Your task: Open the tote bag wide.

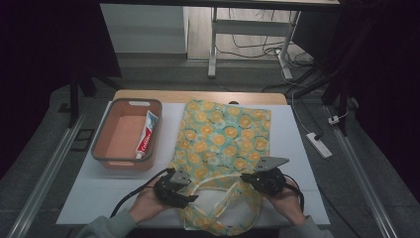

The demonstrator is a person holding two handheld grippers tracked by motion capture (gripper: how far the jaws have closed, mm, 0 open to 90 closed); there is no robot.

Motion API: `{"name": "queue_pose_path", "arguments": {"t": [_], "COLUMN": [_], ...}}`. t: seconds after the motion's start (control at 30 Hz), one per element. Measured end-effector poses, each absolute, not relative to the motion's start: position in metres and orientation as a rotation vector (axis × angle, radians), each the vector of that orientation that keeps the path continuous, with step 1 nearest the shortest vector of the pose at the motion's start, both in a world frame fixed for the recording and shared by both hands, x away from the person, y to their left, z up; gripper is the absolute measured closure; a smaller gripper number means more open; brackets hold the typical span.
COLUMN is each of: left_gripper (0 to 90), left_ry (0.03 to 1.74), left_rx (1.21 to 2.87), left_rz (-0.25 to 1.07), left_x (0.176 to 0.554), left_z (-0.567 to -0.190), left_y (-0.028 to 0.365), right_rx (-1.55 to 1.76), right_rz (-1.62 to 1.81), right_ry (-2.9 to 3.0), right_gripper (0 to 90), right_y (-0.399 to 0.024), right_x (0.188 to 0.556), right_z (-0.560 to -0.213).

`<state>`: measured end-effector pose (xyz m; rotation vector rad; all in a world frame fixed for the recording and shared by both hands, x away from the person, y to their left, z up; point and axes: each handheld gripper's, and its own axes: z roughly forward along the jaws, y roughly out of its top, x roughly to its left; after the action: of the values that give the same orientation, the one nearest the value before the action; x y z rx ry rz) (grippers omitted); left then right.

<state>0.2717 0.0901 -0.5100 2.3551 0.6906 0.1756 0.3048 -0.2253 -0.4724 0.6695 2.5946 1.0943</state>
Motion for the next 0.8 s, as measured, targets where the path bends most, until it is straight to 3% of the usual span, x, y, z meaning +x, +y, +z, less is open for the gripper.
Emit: {"name": "queue_pose_path", "arguments": {"t": [0.1,0.17,0.27,0.3,0.33,0.37,0.47,0.67,0.8], "left_gripper": [26.6,26.0,40.5,55.4,55.4,67.9,74.0,75.6,85.8], "left_ry": [0.734,0.745,0.752,0.745,0.743,0.75,0.742,0.716,0.726], "left_rx": [2.39,2.422,2.428,2.429,2.431,2.428,2.401,2.226,2.194], "left_rz": [0.243,0.258,0.271,0.261,0.258,0.256,0.251,0.188,0.158], "left_x": [0.281,0.284,0.283,0.284,0.285,0.286,0.285,0.276,0.278], "left_z": [-0.519,-0.525,-0.525,-0.524,-0.524,-0.525,-0.52,-0.493,-0.489], "left_y": [0.085,0.084,0.084,0.085,0.086,0.086,0.09,0.112,0.119], "right_rx": [0.672,0.673,0.678,0.683,0.683,0.686,0.687,0.722,0.735], "right_rz": [1.101,1.108,1.108,1.114,1.114,1.118,1.113,1.095,1.103], "right_ry": [2.588,2.582,2.577,2.573,2.573,2.57,2.574,2.594,2.611], "right_gripper": [89.4,89.4,89.4,89.5,89.5,89.4,89.4,89.4,89.4], "right_y": [-0.226,-0.227,-0.229,-0.23,-0.23,-0.231,-0.231,-0.235,-0.235], "right_x": [0.304,0.304,0.304,0.305,0.305,0.305,0.305,0.308,0.311], "right_z": [-0.471,-0.47,-0.469,-0.469,-0.469,-0.468,-0.468,-0.471,-0.474]}}
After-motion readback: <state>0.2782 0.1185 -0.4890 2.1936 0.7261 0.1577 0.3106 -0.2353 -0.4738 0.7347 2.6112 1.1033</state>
